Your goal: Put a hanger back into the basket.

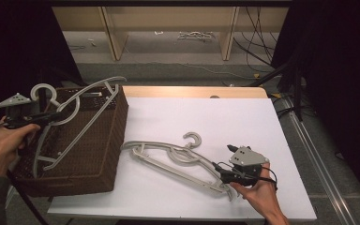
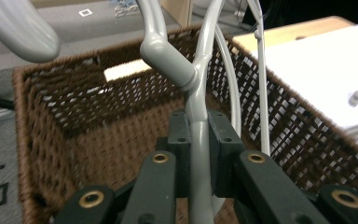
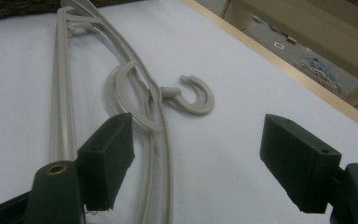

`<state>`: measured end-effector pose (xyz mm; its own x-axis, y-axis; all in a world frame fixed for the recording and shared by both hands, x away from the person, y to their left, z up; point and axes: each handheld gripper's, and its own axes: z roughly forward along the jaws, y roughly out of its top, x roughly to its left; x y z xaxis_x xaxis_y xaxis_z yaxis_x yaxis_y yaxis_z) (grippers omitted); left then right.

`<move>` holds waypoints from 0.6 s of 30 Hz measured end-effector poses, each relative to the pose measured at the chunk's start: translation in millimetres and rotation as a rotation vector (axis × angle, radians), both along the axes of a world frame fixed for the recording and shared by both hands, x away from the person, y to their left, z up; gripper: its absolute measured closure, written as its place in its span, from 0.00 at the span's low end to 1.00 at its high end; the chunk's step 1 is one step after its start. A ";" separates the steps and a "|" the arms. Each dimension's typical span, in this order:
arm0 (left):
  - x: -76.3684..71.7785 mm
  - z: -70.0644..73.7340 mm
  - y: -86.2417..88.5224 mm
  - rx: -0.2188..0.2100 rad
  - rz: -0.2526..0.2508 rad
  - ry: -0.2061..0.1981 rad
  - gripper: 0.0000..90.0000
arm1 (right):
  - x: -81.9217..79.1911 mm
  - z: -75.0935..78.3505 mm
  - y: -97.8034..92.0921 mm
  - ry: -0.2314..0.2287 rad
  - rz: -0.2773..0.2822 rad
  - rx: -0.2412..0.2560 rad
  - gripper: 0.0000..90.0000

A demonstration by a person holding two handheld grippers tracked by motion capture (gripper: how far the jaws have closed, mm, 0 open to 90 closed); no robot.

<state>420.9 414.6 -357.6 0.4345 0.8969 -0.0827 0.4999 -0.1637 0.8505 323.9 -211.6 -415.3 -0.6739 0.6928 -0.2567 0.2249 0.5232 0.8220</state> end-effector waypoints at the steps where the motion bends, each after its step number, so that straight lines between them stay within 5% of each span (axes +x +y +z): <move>1: -0.7 -1.1 1.9 0.006 0.004 0.005 0.90 | 0.1 -0.2 -0.1 0.000 -0.001 0.000 0.30; 12: 1.6 -16.0 15.3 0.002 0.065 0.069 0.90 | 0.6 -1.1 -0.4 0.003 -0.002 0.000 0.30; 18: 7.7 -21.3 12.3 0.037 0.061 0.106 0.90 | 0.9 -1.5 -1.4 0.005 -0.002 0.001 0.30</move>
